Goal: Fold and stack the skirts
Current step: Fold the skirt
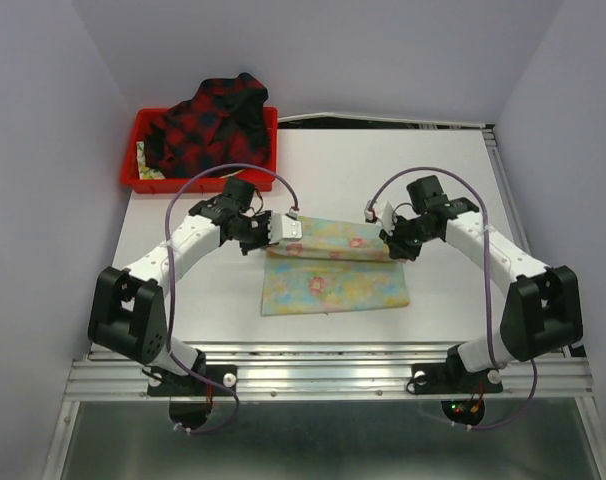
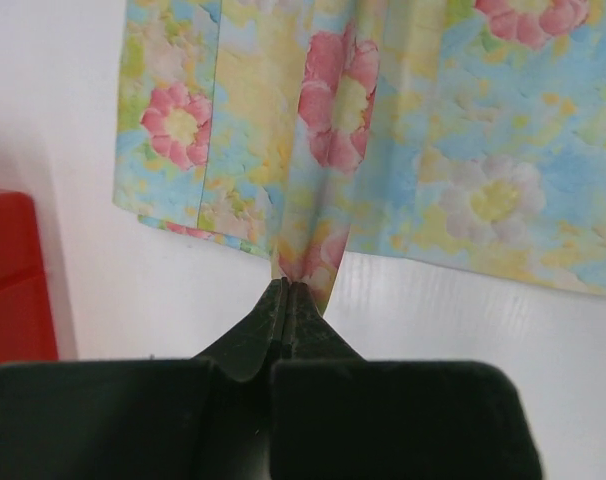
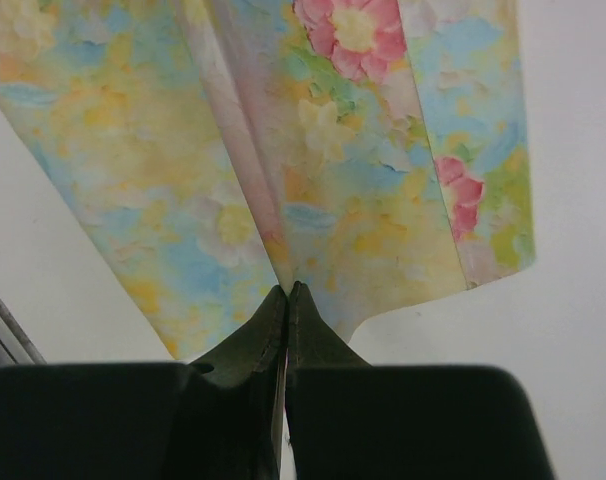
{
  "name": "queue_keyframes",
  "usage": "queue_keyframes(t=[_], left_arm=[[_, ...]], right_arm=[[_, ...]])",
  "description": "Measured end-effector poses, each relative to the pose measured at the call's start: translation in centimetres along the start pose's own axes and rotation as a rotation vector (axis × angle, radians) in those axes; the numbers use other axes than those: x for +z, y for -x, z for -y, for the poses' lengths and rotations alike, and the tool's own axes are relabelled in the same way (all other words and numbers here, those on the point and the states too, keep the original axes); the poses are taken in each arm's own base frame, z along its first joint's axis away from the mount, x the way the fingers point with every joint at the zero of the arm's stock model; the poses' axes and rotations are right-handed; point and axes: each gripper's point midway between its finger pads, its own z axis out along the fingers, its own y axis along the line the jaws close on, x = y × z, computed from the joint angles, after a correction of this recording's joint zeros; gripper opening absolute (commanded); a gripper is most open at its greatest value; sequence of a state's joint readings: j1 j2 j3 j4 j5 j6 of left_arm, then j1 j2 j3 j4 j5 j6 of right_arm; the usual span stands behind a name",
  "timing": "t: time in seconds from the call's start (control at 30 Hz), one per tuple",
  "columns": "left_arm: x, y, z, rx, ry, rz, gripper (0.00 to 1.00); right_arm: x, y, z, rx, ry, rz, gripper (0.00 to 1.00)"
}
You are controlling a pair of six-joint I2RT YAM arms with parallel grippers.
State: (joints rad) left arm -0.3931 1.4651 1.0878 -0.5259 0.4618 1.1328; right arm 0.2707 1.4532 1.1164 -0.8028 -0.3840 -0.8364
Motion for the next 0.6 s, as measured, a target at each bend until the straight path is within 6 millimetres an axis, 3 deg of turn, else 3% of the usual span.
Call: queue_keyframes(t=[0.13, 0.37, 0.47, 0.6], left_arm=[[1.3, -1.1, 1.9, -0.014, -0.040, -0.023, 0.00], [3.3, -1.9, 2.2, -0.088, -0.061, -0.047, 0.00], [3.3, -1.9, 1.9, -0.116, -0.063, -0.057, 0.00], [2.1, -0.3, 0.3, -0.114, -0.035, -0.040, 0.00]], right_arm=[[2.2, -2.1, -2.1, 0.026, 0.056, -0.053, 0.01], [4.0, -2.9, -1.0, 0.056, 0.039, -0.088, 0.01], [3.8, -2.4, -0.4, 0.055, 0.023, -0.087, 0.01], [2.7, -0.7, 1.0, 0.034, -0.020, -0.059, 0.01]])
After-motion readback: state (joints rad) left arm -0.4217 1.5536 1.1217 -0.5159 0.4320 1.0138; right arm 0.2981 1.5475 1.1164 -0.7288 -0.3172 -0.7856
